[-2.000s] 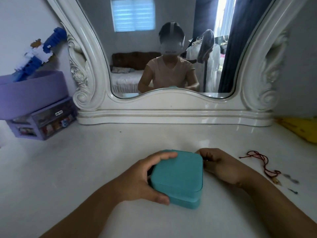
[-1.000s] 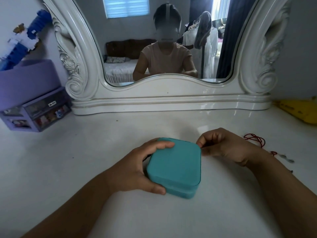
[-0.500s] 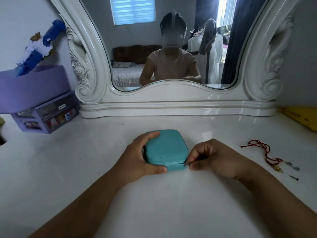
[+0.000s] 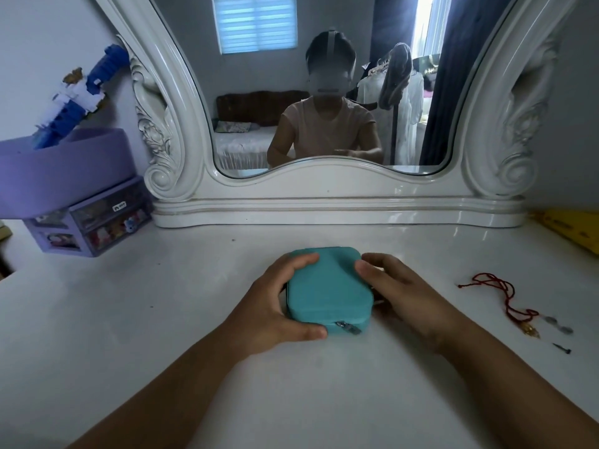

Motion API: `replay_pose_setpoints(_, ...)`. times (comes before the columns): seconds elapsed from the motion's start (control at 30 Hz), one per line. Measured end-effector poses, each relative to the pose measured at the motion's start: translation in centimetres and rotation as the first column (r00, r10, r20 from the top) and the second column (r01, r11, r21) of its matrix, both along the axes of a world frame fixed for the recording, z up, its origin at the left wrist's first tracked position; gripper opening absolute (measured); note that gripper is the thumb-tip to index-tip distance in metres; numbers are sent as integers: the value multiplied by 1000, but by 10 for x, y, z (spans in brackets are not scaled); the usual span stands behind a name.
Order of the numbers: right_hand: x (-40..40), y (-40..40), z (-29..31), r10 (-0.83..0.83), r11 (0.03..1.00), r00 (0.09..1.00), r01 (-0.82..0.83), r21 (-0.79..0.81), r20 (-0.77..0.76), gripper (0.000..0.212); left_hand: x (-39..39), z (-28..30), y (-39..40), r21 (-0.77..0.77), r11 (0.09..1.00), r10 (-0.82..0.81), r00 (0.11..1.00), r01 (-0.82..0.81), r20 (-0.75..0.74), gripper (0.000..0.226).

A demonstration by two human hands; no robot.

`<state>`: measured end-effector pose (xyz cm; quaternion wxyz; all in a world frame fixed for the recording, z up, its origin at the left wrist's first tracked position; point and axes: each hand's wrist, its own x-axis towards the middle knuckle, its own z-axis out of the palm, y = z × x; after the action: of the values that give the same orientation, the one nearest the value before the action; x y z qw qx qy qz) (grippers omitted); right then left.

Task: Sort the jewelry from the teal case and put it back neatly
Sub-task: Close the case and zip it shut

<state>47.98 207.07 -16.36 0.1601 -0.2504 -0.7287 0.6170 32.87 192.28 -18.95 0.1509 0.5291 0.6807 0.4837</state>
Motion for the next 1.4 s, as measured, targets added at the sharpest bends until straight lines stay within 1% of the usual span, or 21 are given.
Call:
replay_pose_setpoints(0.07, -2, -3, 0, 34, 974, 994, -56, -220, -101, 70, 3, 0, 1, 22, 999, -31, 998, 32, -56, 89)
replay_pose_setpoints(0.13, -3, -2, 1, -12, 931, 980, -61, -360, -200, 68, 4, -1, 3, 55, 998, 6, 995, -1, -104, 90)
replay_pose_setpoints(0.2, -5, -1, -2, -70, 916, 969, -32, -401, -238, 63, 4, -1, 6, 93, 990, 117, 980, -104, -160, 85)
replay_pose_setpoints(0.27, -6, -2, -3, -130, 899, 959, 7, -438, -251, 53, 7, 2, 6, 142, 961, 266, 937, -238, -225, 71)
replay_pose_setpoints(0.3, -6, -1, -3, -165, 888, 953, 31, -459, -254, 48, 8, 3, 6, 177, 944, 320, 907, -279, -274, 61)
replay_pose_setpoints(0.37, -7, -1, -3, -212, 866, 943, 59, -496, -258, 40, 13, 2, 5, 221, 938, 336, 858, -267, -389, 38)
replay_pose_setpoints(0.4, -8, -1, -3, -218, 859, 940, 58, -509, -262, 40, 16, 1, 5, 202, 949, 310, 846, -244, -434, 32)
replay_pose_setpoints(0.47, -9, -2, -3, -201, 855, 939, 30, -518, -279, 44, 20, -3, 6, 153, 958, 287, 830, -244, -478, 38)
replay_pose_setpoints(0.53, -11, -4, -5, -178, 850, 938, -6, -528, -297, 51, 19, -4, 7, 184, 944, 328, 819, -273, -470, 35)
replay_pose_setpoints(0.63, -13, -7, -8, -168, 843, 937, -25, -538, -306, 56, 18, -4, 8, 254, 941, 323, 822, -224, -469, 22)
replay_pose_setpoints(0.7, -14, -8, -9, -169, 833, 933, -37, -552, -319, 56, 19, -3, 7, 261, 946, 299, 826, -192, -477, 22)
replay_pose_setpoints(0.77, -14, -8, -7, -179, 826, 927, -41, -563, -330, 54, 21, -2, 7, 268, 945, 290, 856, -187, -427, 24)
replay_pose_setpoints(0.83, -13, -6, -5, -202, 828, 926, -12, -561, -319, 49, 19, -1, 7, 284, 934, 319, 863, -216, -391, 25)
replay_pose_setpoints(0.97, -7, -2, -6, -199, 841, 942, 23, -540, -270, 33, 9, 7, 3, 314, 880, 464, 782, -356, -415, 24)
replay_pose_setpoints(1.03, -5, -2, -6, -163, 853, 957, 14, -522, -239, 32, 6, 10, 0, 294, 871, 488, 767, -394, -416, 25)
replay_pose_setpoints(1.1, -4, -2, -5, -98, 866, 973, -22, -500, -211, 41, 4, 8, 1, 267, 874, 483, 790, -406, -378, 31)
replay_pose_setpoints(1.17, -1, -2, -2, 10, 863, 982, -104, -494, -190, 49, 0, 6, 2, 231, 880, 471, 828, -415, -304, 35)
replay_pose_setpoints(1.23, 2, -3, 0, 130, 852, 975, -202, -483, -179, 47, -3, 7, 0, 179, 904, 420, 884, -388, -204, 27)
replay_pose_setpoints(1.3, 4, -4, 1, 199, 864, 966, -253, -436, -166, 52, -4, 10, -2, 129, 932, 355, 926, -340, -130, 24)
replay_pose_setpoints(1.37, 4, -3, 1, 233, 874, 957, -284, -394, -172, 57, -3, 10, -2, 81, 942, 331, 939, -325, -88, 23)
replay_pose_setpoints(1.4, 4, -3, 3, 241, 876, 954, -293, -382, -178, 56, -2, 10, -1, 71, 939, 342, 938, -337, -60, 18)
